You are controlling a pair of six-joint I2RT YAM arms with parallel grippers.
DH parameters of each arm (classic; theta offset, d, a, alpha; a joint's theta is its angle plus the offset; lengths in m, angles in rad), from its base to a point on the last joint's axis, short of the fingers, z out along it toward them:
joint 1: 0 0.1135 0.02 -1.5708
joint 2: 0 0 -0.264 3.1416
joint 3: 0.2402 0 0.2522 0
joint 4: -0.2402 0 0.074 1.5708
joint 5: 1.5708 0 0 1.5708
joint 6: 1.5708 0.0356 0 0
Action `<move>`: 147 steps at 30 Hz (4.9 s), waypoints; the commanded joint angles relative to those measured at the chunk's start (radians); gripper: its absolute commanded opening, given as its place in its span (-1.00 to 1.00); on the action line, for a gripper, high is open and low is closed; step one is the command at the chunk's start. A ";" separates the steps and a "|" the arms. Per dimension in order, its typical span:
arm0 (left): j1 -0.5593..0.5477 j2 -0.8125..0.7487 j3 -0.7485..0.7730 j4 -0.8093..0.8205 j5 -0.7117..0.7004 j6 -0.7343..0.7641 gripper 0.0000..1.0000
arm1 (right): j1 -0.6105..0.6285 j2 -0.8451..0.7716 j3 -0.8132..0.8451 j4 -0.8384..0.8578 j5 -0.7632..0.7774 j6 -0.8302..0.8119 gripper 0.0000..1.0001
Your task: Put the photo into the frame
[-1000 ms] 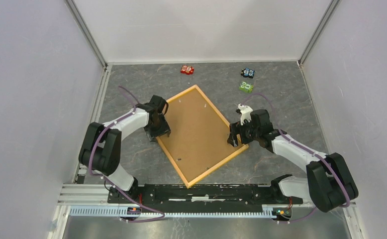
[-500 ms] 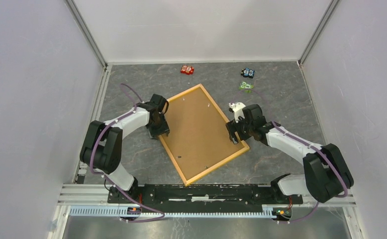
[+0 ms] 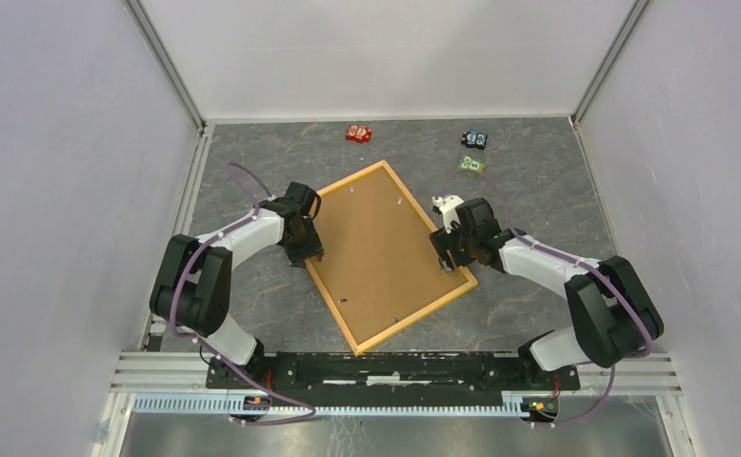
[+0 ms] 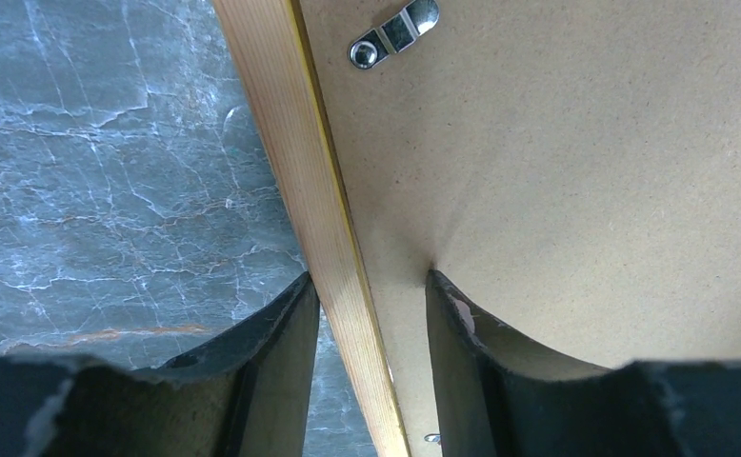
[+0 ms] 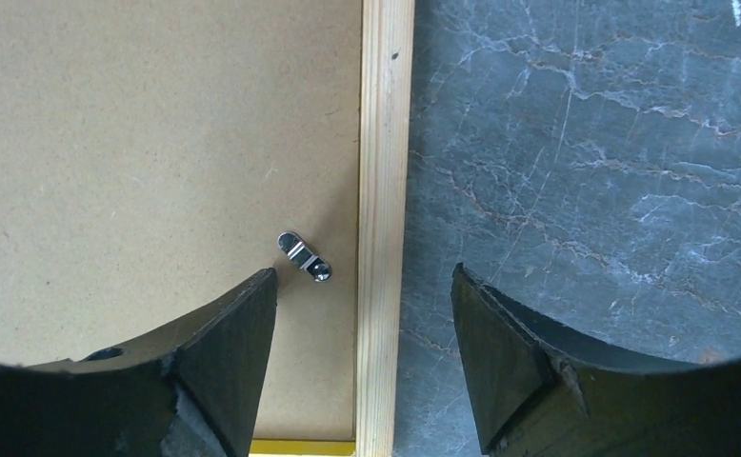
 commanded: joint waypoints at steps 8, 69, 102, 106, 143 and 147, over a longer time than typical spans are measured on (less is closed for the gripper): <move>-0.001 -0.007 -0.030 0.021 0.037 0.034 -0.01 | 0.003 0.071 0.079 0.024 0.059 0.066 0.22; -0.002 -0.020 -0.042 0.035 0.068 0.020 0.01 | 0.113 0.134 0.196 -0.232 0.374 0.581 0.09; -0.001 0.037 0.018 0.043 0.068 0.048 0.02 | 0.115 0.020 0.041 -0.121 0.141 0.540 -0.09; -0.002 0.081 0.079 0.023 0.110 0.059 0.06 | 0.115 -0.113 -0.113 0.022 0.022 0.499 0.48; -0.003 0.116 0.226 -0.157 0.127 0.420 -0.06 | 0.013 0.417 0.730 -0.346 0.321 0.563 0.88; -0.002 0.121 0.226 -0.171 0.090 0.436 -0.07 | -0.010 0.490 0.795 -0.365 0.293 0.543 0.86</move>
